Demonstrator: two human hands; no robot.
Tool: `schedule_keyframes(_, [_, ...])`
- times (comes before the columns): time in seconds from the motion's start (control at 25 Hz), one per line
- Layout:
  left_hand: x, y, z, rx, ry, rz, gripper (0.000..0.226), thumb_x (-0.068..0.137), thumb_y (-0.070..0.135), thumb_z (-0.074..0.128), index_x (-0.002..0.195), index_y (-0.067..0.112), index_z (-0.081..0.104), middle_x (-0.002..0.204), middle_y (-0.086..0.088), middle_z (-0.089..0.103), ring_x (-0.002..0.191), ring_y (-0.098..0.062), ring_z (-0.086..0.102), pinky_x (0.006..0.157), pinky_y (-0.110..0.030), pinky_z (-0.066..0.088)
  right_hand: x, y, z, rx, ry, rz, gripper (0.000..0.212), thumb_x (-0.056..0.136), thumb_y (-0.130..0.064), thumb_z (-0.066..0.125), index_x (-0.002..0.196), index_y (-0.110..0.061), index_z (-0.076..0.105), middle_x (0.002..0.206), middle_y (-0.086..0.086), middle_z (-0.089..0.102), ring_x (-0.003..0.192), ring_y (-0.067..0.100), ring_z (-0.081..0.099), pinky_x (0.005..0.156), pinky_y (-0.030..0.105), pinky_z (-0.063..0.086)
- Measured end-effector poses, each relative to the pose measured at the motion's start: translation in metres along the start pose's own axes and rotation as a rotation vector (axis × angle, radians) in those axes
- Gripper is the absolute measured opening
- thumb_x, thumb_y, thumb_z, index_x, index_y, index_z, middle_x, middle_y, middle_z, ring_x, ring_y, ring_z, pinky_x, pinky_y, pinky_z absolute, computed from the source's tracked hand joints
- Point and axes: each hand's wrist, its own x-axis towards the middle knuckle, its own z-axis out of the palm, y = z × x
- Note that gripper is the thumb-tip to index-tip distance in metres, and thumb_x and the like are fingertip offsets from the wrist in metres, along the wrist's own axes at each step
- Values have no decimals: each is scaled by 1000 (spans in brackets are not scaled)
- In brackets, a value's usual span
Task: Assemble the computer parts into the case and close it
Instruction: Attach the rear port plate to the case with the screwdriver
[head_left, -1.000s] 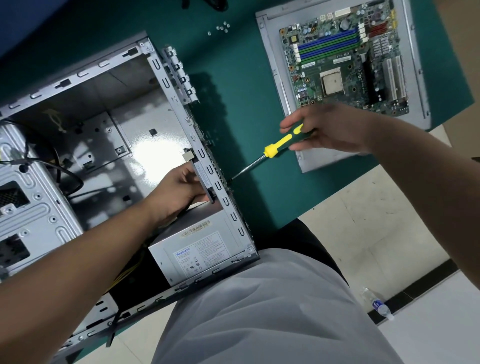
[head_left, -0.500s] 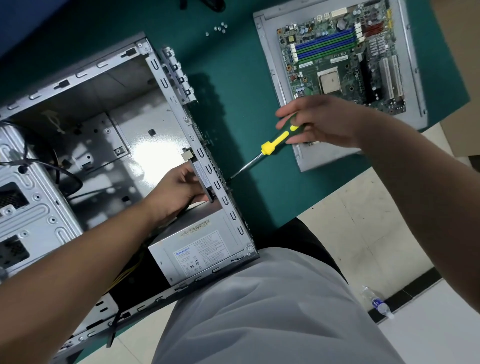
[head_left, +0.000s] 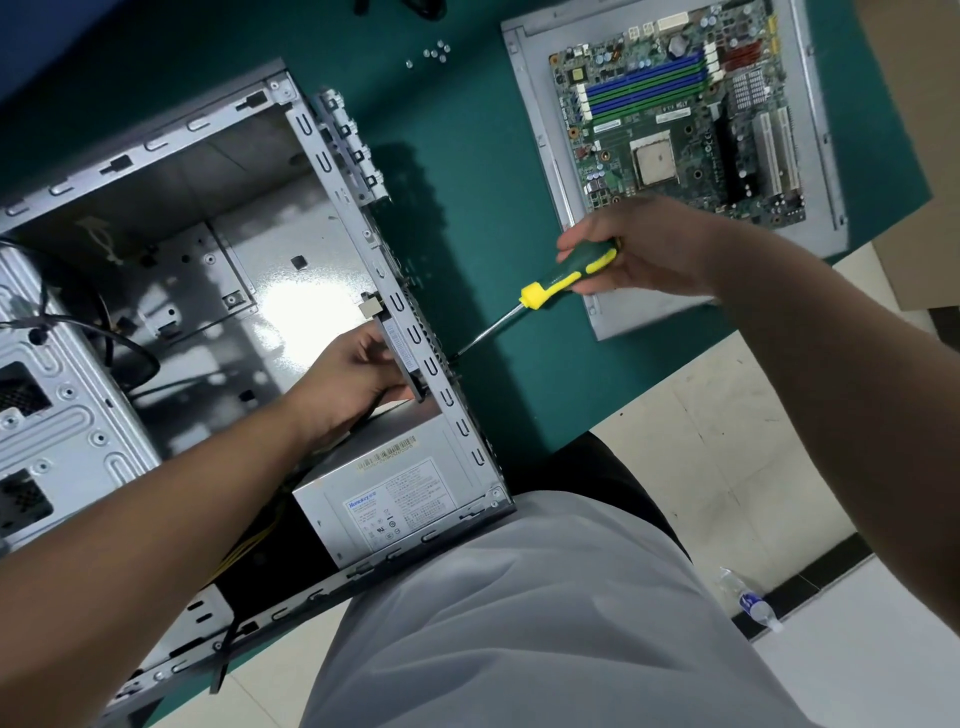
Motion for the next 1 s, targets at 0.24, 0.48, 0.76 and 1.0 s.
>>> schedule_keyframes(0.24, [1, 0, -1, 11, 5, -13, 22, 88, -25, 54, 93, -5, 63, 79, -7, 76, 72, -17, 72, 69, -22, 56, -8, 5, 12, -224, 67, -141, 43, 105, -43, 51, 102, -5, 69, 87, 21, 75, 60, 16, 70, 51, 25, 54])
schedule_keyframes(0.48, [2, 0, 1, 7, 2, -21, 22, 90, -24, 54, 102, -9, 63, 91, -16, 75, 82, -22, 72, 77, -29, 60, -9, 3, 15, -204, 43, -64, 29, 105, -36, 45, 101, -10, 56, 76, 13, 69, 53, 18, 56, 55, 28, 45])
schedule_keyframes(0.76, [3, 1, -14, 173, -33, -92, 23, 89, -18, 62, 108, -6, 66, 96, -25, 75, 83, -26, 74, 73, -28, 63, -30, 23, -10, 34, 83, -141, 22, 104, -20, 49, 107, -4, 64, 85, 14, 69, 64, 16, 57, 59, 25, 47])
schedule_keyframes(1.0, [-23, 10, -27, 353, -12, -153, 29, 91, -5, 71, 98, 23, 68, 92, -7, 76, 76, -22, 68, 64, -30, 56, -28, 50, 34, 75, 334, -248, 22, 103, -10, 56, 124, -5, 60, 104, 12, 69, 89, 24, 64, 90, 46, 55])
